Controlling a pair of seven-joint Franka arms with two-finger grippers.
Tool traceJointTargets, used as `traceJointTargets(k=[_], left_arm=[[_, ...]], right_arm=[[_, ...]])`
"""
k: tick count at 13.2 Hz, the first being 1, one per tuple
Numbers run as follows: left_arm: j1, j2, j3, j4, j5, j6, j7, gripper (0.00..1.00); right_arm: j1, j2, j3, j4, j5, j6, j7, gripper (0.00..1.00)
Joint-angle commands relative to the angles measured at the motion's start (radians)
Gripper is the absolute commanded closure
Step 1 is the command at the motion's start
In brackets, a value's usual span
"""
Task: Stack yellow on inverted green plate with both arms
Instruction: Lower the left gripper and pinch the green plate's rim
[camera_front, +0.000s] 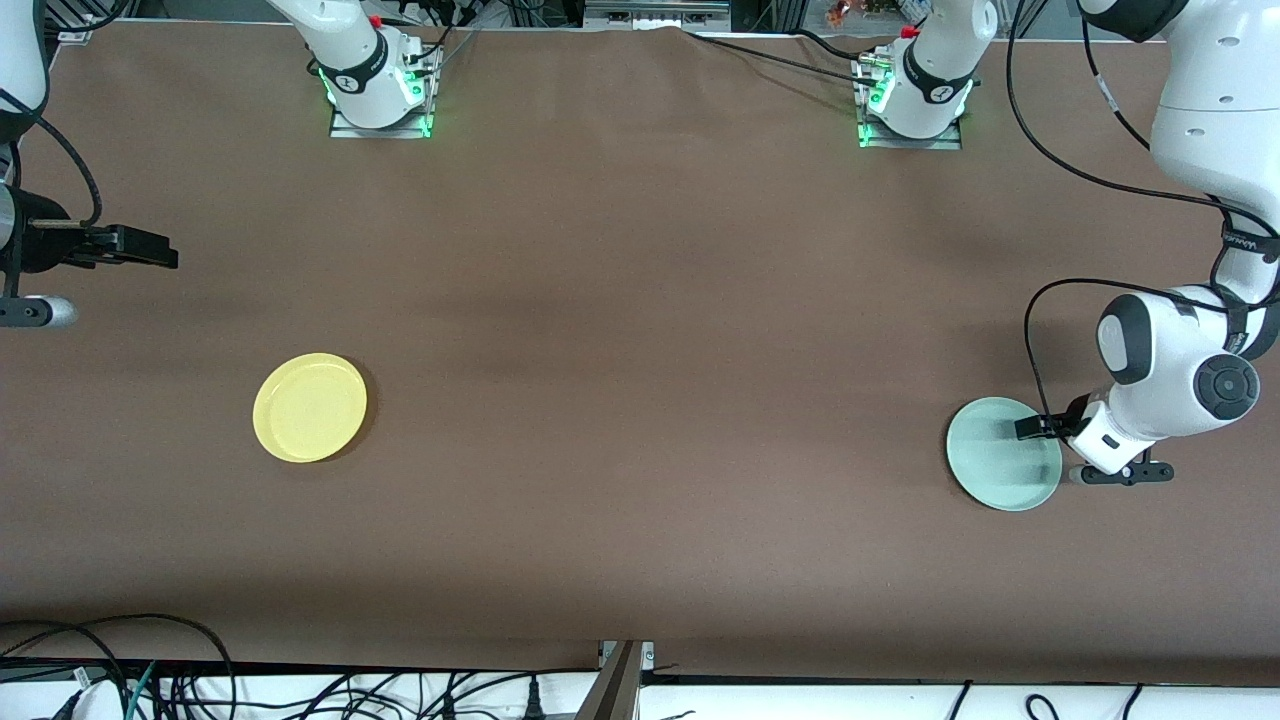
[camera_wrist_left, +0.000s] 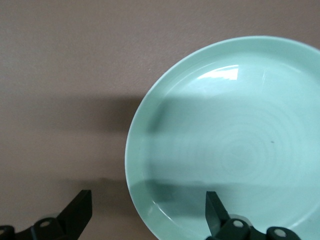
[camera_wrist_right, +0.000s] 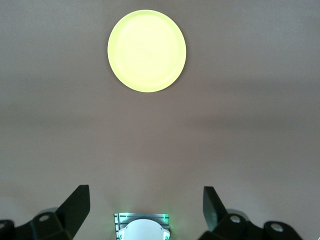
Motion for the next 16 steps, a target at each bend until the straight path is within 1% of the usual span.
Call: traceJointTargets(k=[1,2,3,5,7,8,10,11,13,14,16], left_arm=[[0.006,0.011,-0.006,0.016,0.018,0.006,0.013,0.0],[0.006,0.016,-0.004,0.016,0.018,0.006,0.013,0.0],[0.006,0.019,-0.004,0.016,0.018,0.006,0.013,0.03],[0.008,0.031,-0.004,0.016,0.019,0.006,0.013,0.4],[0.01,0.033,-0.004,0.018,0.021,0.006,0.016,0.68],[0.01,0.033,-0.004,0.018,0.033,0.006,0.016,0.8],[0.01,0.031,-0.004,0.016,0.075,0.006,0.015,0.97],[0.01,0.031,-0.004,0.016,0.075,0.006,0.015,1.0],[0.01,0.028,-0.004,0.018,0.076,0.006,0.015,1.0],[0.01,0.025,-0.004,0.018,0.078,0.003,0.016,1.0],[0.006,0.019,-0.004,0.019,0.084,0.001,0.059,1.0]], right_arm=[[-0.017,0.003,0.005,0.001,-0.011,0.001,-0.004,0.0],[-0.018,0.003,0.005,0.001,-0.011,0.001,-0.004,0.0],[-0.017,0.003,0.005,0.001,-0.011,0.001,-0.002,0.0],[-0.017,0.003,0.005,0.001,-0.012,0.001,-0.002,0.0],[-0.015,0.003,0.006,0.001,-0.012,0.001,-0.002,0.0],[-0.015,0.003,0.005,0.001,-0.011,0.001,-0.002,0.0],[-0.009,0.005,0.006,0.002,-0.011,0.001,0.004,0.0],[-0.008,0.008,0.008,0.003,-0.012,0.001,0.005,0.0],[-0.011,0.011,0.007,0.003,-0.023,0.001,0.008,0.0],[-0.014,0.017,0.007,0.001,-0.049,0.004,0.007,0.0],[-0.017,0.069,0.005,0.001,-0.052,0.032,0.008,0.0]])
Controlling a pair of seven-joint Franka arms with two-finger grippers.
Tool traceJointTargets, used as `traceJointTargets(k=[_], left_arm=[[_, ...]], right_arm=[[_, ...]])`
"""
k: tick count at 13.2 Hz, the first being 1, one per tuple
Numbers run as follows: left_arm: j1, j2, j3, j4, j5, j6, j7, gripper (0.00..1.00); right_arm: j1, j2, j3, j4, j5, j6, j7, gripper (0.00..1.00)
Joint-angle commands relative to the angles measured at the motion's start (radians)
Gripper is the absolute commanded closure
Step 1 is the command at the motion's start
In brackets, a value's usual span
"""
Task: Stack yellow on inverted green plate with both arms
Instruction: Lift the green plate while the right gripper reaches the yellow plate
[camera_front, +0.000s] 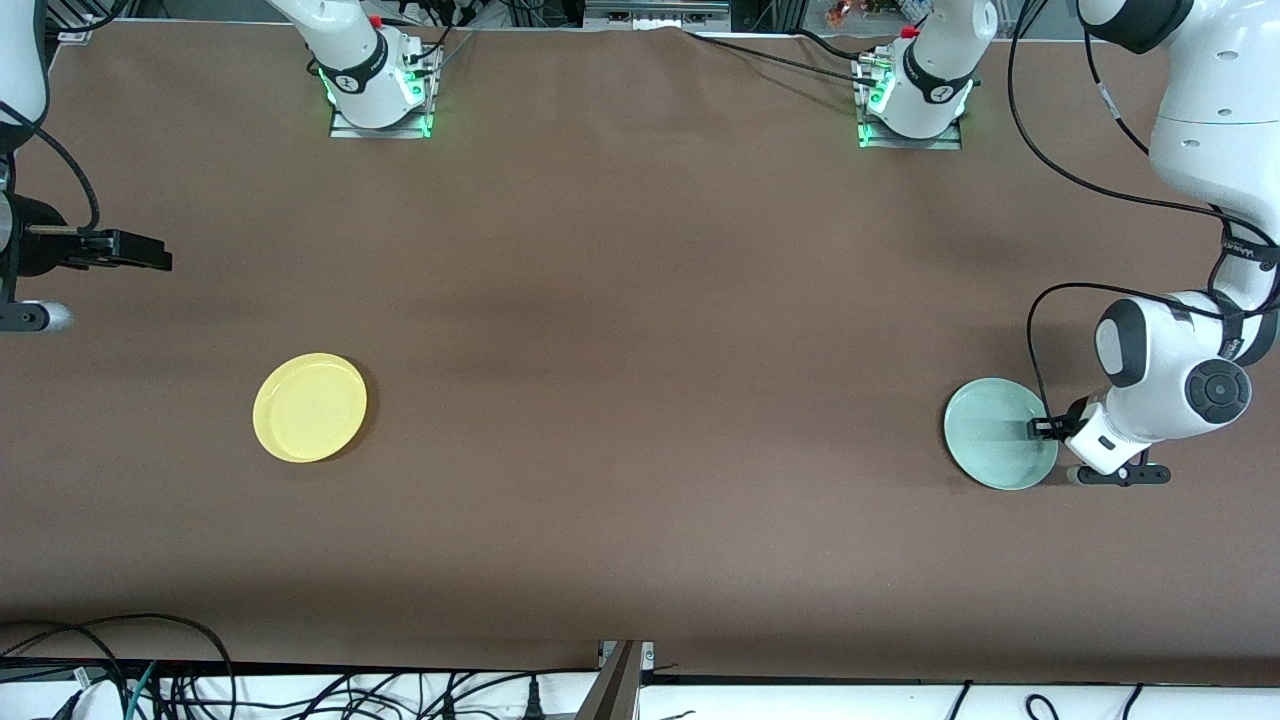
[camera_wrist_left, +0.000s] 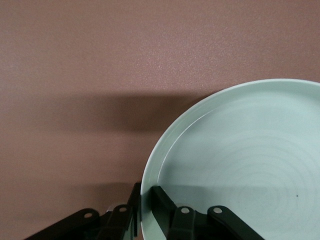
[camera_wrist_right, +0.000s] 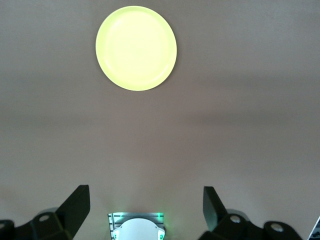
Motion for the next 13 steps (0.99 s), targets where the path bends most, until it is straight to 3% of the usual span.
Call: traceJointTargets(k=[1,7,12,13], left_arm=[[0.002,-0.008,-0.004,0.007,0.035,-0.008,0.044,1.0],[-0.05,-0.145,-0.018,0.023,0.038,-0.14,0.052,1.0],[-0.148,-0.162,-0.023,0.243,0.038,-0.454,0.046,1.0],[-0.174,-0.163,-0.018,0.275,0.045,-0.498,0.046,1.0]], right_arm=[[-0.003,0.064,0.006,0.003,-0.023,0.038,0.009,0.0],[-0.04,0.263,0.005,0.0,-0.003,0.252,0.0,0.0],[-0.075,0.351,0.006,-0.026,0.01,0.392,0.0,0.0],[-0.1,0.354,0.006,-0.052,0.045,0.424,-0.003,0.0]])
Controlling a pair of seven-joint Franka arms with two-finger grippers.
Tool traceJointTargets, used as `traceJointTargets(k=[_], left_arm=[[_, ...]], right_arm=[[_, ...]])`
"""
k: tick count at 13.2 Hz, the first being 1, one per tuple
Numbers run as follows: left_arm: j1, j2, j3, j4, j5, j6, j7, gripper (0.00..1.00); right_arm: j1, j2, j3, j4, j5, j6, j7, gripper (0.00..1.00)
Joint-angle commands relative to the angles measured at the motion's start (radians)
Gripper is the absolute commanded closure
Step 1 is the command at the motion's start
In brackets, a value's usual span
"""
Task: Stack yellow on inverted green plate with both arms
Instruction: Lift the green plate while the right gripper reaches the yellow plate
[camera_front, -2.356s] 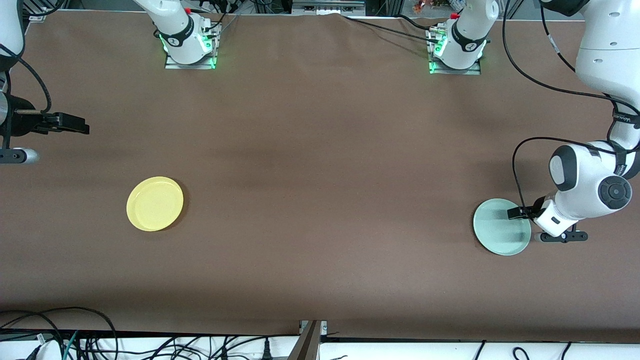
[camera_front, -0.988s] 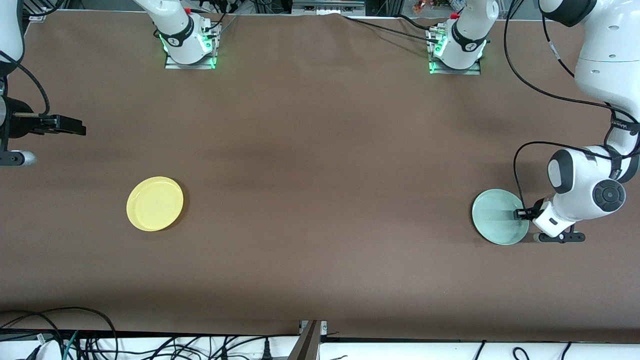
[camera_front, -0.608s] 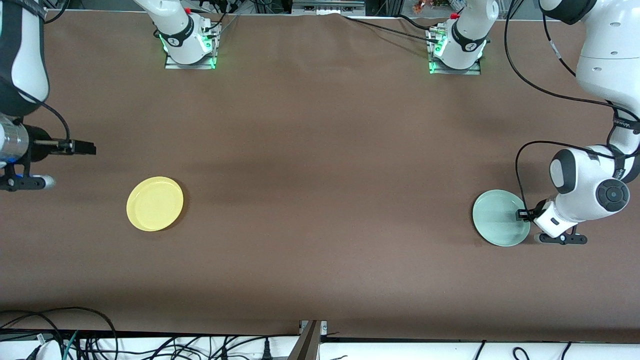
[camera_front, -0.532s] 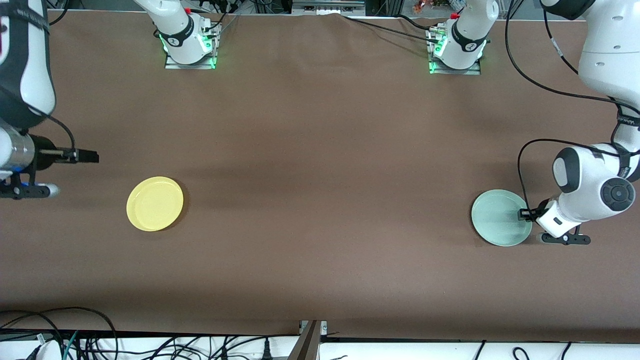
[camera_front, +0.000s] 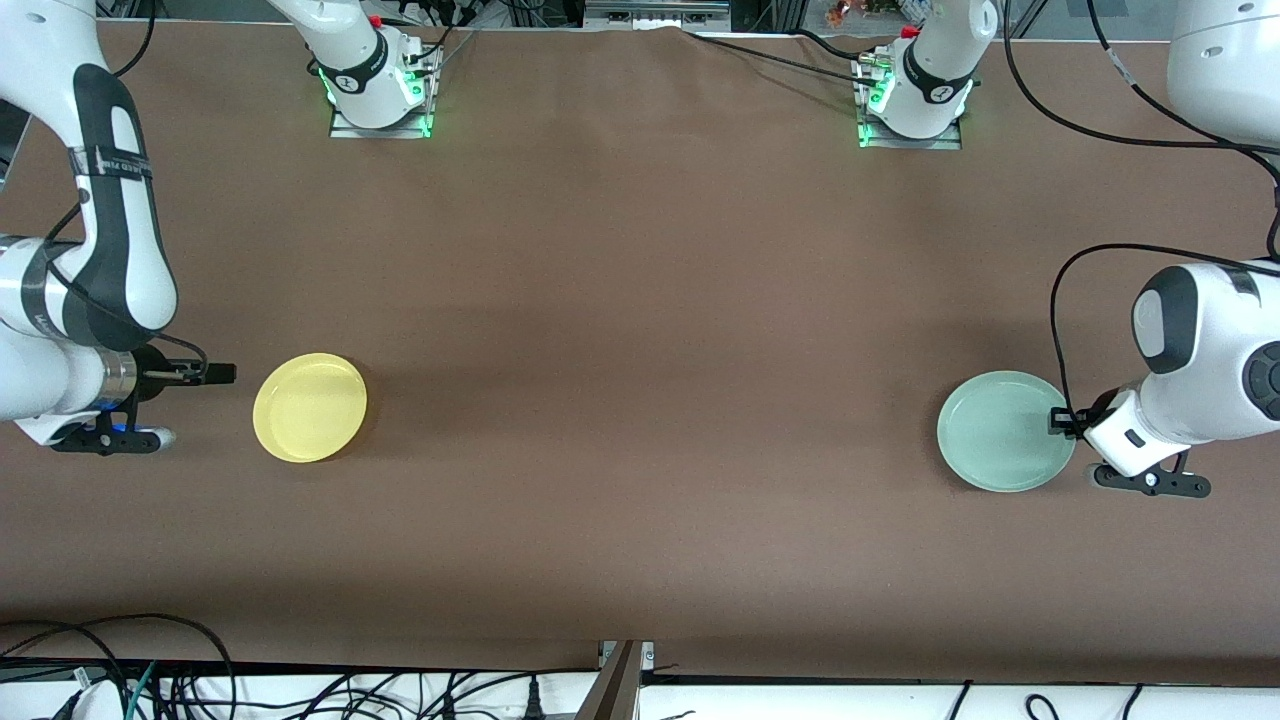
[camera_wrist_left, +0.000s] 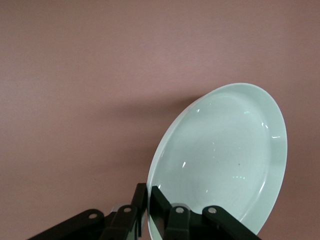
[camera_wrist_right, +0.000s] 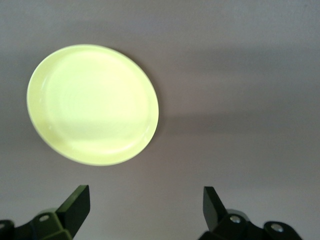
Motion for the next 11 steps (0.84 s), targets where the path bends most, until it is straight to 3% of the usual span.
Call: traceJointTargets(k=[1,7,11], left_arm=[[-0.083,-0.004,0.008,0.111,0.072,-0.133,-0.008,1.0],[-0.264,-0.018,0.006,0.192,0.239,-0.286,-0.158,1.0],[-0.39,-0.016,0.008,0.195,0.336,-0.331,-0.251,1.0]], right_arm=[[-0.053,0.007,0.01,-0.056,0.068,0.073,-0.007,0.0],[-0.082,0.039,0.01,-0.119,0.074,0.177,-0.063,0.0],[-0.084,0.079,0.012,-0.124,0.152,0.211,-0.065,0.0]])
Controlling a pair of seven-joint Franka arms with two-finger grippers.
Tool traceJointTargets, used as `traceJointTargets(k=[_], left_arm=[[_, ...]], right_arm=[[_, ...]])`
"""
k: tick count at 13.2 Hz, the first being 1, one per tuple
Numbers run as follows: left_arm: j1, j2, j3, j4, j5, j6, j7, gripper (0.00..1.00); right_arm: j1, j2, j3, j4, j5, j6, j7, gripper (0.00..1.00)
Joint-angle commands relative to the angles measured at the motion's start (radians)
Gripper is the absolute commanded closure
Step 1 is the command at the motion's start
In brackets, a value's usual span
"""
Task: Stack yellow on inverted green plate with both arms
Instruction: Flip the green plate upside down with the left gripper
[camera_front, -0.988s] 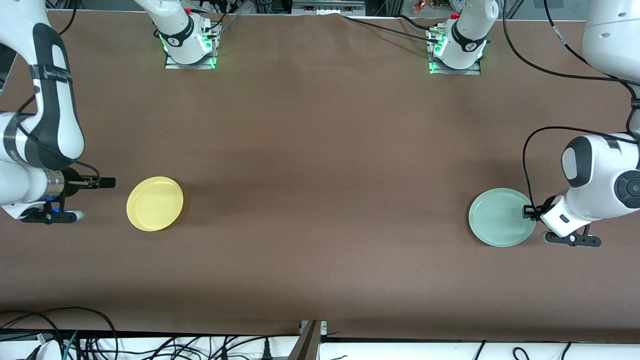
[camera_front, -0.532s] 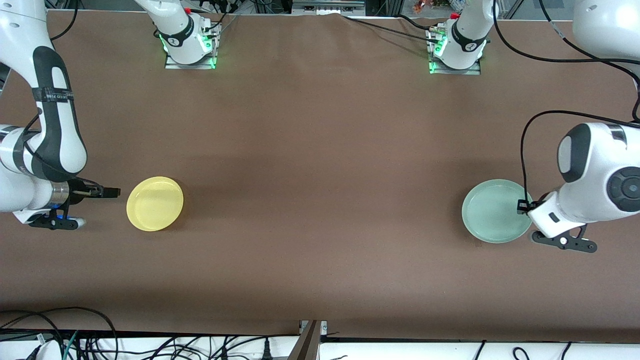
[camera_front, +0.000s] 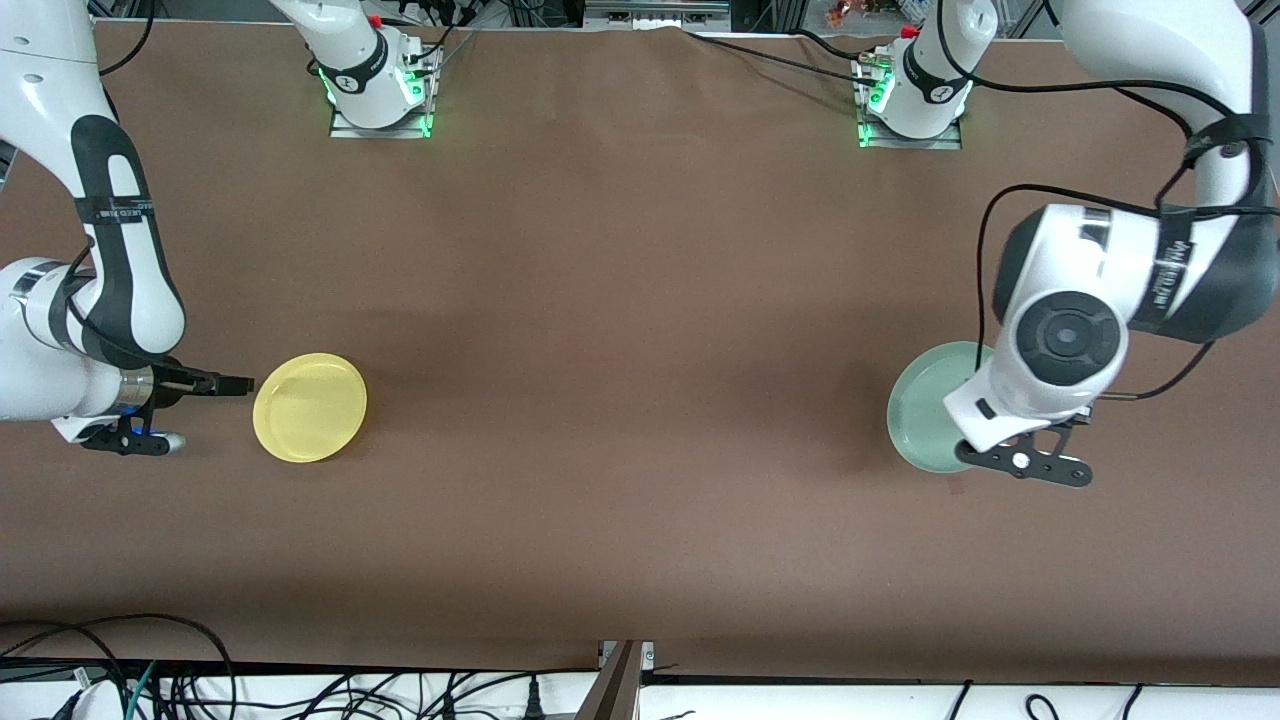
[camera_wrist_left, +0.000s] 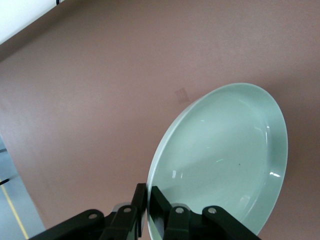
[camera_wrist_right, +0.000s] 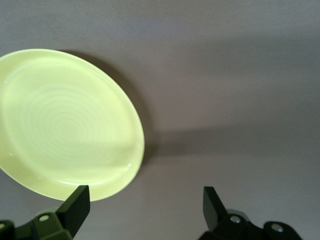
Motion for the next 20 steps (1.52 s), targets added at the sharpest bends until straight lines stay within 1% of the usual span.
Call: traceJointTargets(k=[1,3,8,11,14,15,18,19,20], left_arm=[[-0.12,0.001,0.018,0.017,0.078,-0.057,-0.097,1.0],[-0.221,0.009,0.021,0.017,0.121,-0.097,-0.187,1.0],[-0.404,0.079,0.026,0.015,0.176,-0.102,-0.418,1.0],[-0.531,0.127,0.026,0.015,0.277,-0.146,-0.542,1.0],[-0.657,0.184,0.026,0.014,0.374,-0.172,-0.672,1.0],[-0.689,0.204,0.026,0.014,0.409,-0.19,-0.689,1.0],[-0.763,0.245,0.029,0.014,0.46,-0.209,-0.748,1.0],[-0.8,0.276,0.034,0.014,0.524,-0.229,-0.757,1.0],[-0.832,0.306,0.043,0.017,0.581,-0.247,-0.759,1.0]], right_arm=[[-0.014,0.025,0.012,-0.012,0.042,0.048,-0.02,0.0],[-0.014,0.042,0.012,-0.012,0.072,0.063,-0.02,0.0],[-0.031,0.068,0.013,-0.015,0.077,0.09,-0.053,0.0],[-0.051,0.09,0.013,-0.015,0.138,0.096,-0.113,0.0],[-0.055,0.098,0.015,-0.015,0.141,0.099,-0.113,0.0],[-0.059,0.102,0.015,-0.015,0.145,0.105,-0.113,0.0],[-0.06,0.113,0.015,-0.015,0.195,0.114,-0.147,0.0],[-0.059,0.118,0.015,-0.015,0.2,0.117,-0.15,0.03],[-0.059,0.118,0.015,-0.015,0.2,0.117,-0.15,0.22]])
